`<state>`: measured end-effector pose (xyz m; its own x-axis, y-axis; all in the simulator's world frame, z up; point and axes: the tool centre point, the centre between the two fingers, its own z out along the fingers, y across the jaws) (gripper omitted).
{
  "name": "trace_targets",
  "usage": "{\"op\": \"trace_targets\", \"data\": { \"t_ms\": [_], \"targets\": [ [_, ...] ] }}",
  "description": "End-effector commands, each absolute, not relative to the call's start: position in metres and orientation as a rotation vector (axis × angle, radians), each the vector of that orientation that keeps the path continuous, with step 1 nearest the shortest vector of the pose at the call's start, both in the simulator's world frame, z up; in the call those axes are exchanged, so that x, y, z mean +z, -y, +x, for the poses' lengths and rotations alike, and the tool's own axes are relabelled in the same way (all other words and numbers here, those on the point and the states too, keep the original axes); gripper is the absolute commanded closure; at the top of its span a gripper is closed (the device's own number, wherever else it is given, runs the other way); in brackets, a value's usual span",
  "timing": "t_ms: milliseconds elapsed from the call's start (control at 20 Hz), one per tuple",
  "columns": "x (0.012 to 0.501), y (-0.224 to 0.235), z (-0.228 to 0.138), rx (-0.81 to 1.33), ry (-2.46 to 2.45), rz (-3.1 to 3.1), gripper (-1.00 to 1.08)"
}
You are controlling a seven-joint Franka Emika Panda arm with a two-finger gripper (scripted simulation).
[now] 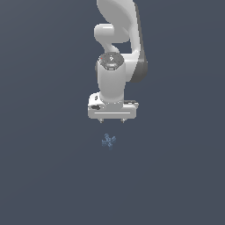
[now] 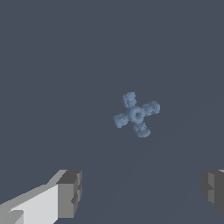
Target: Pick up the object and move it to a goal position.
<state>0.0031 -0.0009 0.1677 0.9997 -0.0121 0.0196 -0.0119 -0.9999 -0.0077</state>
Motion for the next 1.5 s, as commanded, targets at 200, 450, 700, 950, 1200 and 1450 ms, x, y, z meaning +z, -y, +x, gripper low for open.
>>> {"op": "trace_targets", "data": {
  "t_ms": [200, 450, 700, 950, 1200, 1450],
  "targets": [
    [0.173, 0.002, 0.005, -0.04, 0.004, -3.144, -0.92],
    [0.181, 0.005, 0.009, -0.058, 0.046, -3.163, -0.92],
    [0.18, 0.005, 0.009, -0.056, 0.035, -3.161, -0.92],
    [0.173, 0.006, 0.014, -0.051, -0.03, -3.158, -0.92],
    [0.159, 0.009, 0.021, -0.041, -0.155, -3.148, -0.92],
    [0.137, 0.013, 0.032, -0.026, -0.34, -3.127, -0.92]
  ]
}}
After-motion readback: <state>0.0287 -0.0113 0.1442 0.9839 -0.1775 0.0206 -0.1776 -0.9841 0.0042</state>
